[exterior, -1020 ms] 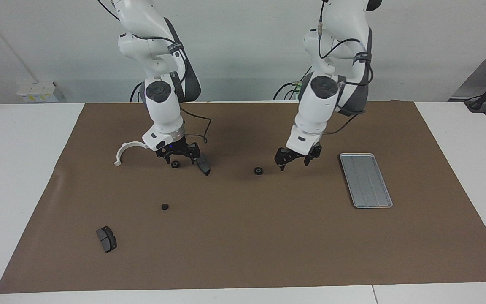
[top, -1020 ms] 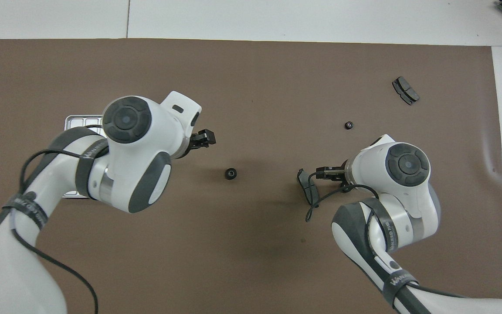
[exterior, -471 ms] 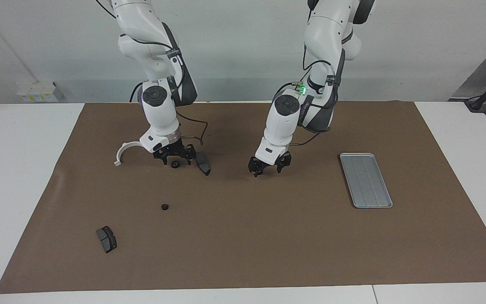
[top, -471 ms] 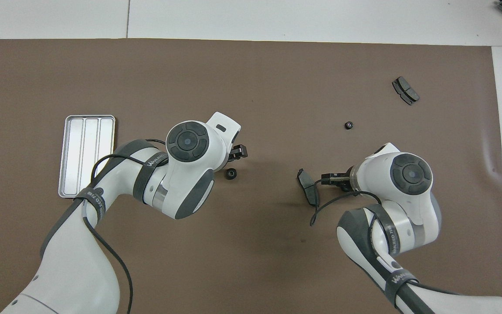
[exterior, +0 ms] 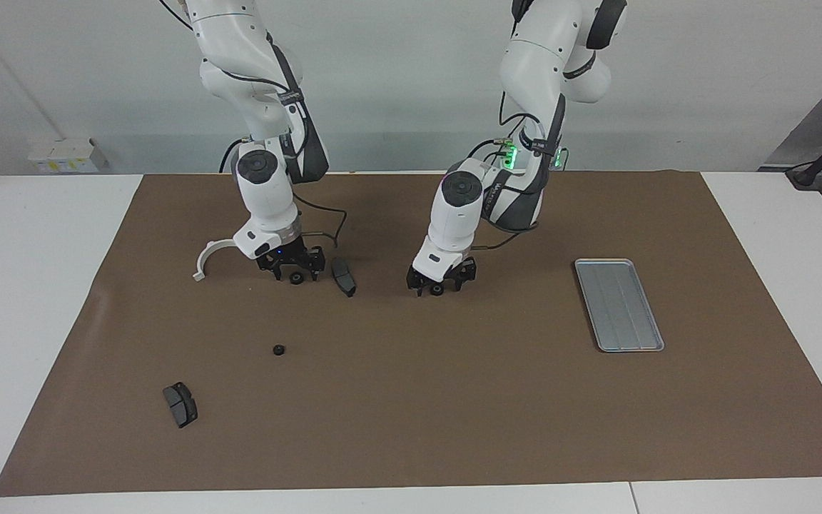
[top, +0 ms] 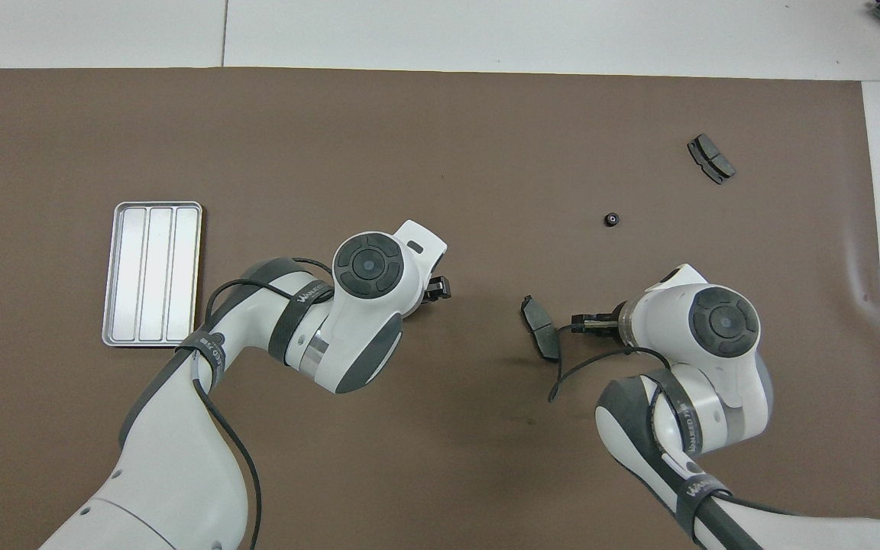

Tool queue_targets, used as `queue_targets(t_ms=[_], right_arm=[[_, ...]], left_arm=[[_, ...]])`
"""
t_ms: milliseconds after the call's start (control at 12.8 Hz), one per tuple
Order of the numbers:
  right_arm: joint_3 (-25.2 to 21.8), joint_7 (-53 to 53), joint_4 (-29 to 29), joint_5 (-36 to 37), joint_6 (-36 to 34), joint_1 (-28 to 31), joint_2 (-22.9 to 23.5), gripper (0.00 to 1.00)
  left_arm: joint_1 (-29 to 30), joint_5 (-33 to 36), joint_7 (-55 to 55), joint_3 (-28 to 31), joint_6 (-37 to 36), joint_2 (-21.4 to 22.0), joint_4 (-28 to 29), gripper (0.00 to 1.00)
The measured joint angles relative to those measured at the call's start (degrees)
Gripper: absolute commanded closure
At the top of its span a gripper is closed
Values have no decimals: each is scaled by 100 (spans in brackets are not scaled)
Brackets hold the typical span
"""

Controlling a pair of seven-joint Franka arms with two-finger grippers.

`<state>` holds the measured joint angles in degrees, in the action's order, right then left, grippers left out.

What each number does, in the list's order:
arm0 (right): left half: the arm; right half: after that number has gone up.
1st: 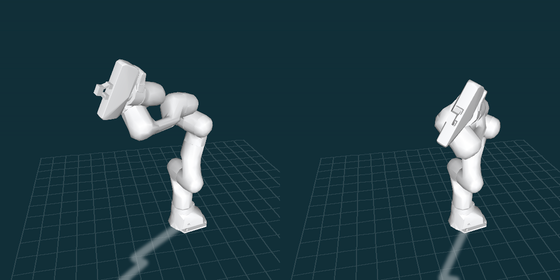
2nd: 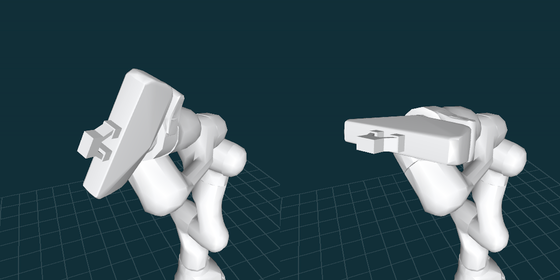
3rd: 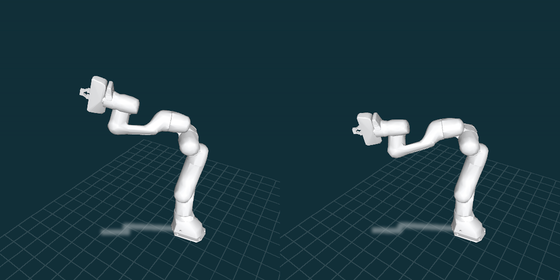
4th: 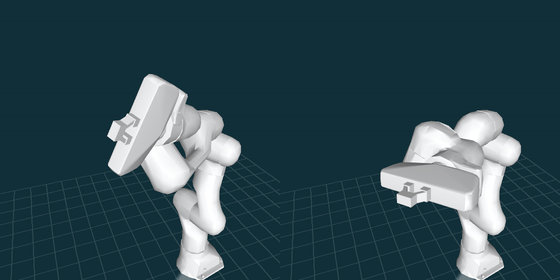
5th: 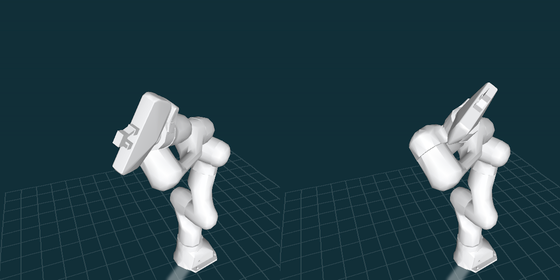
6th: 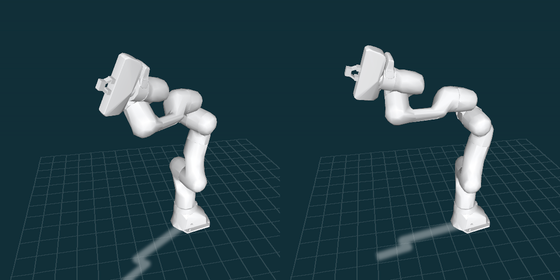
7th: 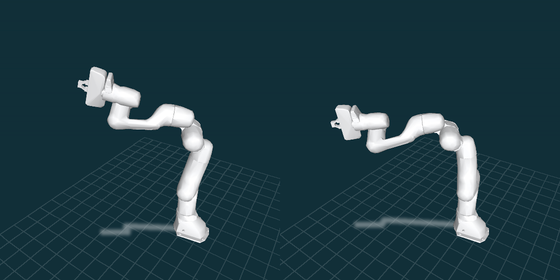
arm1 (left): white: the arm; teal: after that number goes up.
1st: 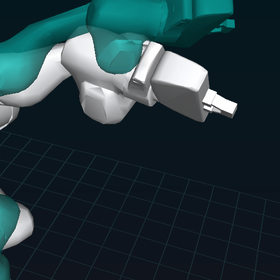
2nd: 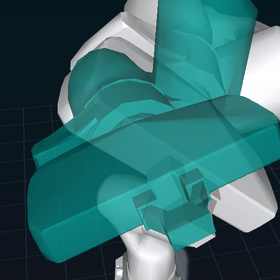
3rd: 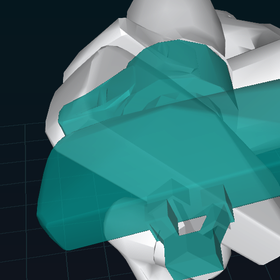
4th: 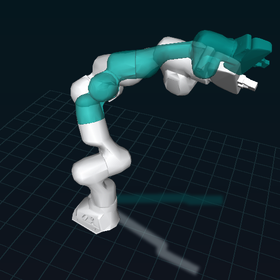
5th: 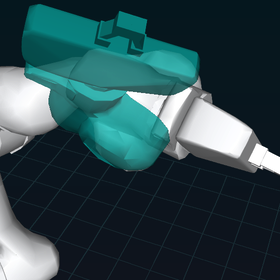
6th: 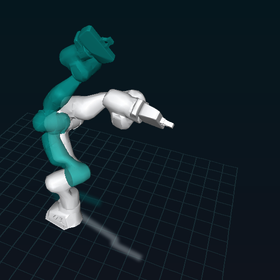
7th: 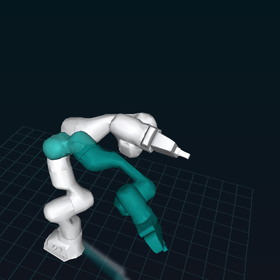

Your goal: Pick bearing gear from pile to tray

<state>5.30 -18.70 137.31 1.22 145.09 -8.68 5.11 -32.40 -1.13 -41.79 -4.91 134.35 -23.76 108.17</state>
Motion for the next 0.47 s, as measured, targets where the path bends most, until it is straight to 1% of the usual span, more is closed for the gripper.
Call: queue_targets(t_ms=[157, 235, 314, 392, 471], right_arm=[[0, 0, 1, 0, 3, 1, 0, 39], [0, 0, 2, 0, 4, 1, 0, 41], [0, 0, 6, 0, 7, 1, 0, 51], [0, 0, 7, 0, 10, 1, 0, 67], [0, 0, 7, 0, 12, 1, 0, 86]], left_arm=[[-15, 0, 1, 0, -16, 0, 7, 28], [-21, 0, 1, 0, -37, 0, 10, 35], [-25, 12, 10, 5, -85, 10, 10, 43], [-30, 12, 13, 3, -116, 19, 10, 50], [-35, 18, 14, 7, -168, 39, 10, 59]])
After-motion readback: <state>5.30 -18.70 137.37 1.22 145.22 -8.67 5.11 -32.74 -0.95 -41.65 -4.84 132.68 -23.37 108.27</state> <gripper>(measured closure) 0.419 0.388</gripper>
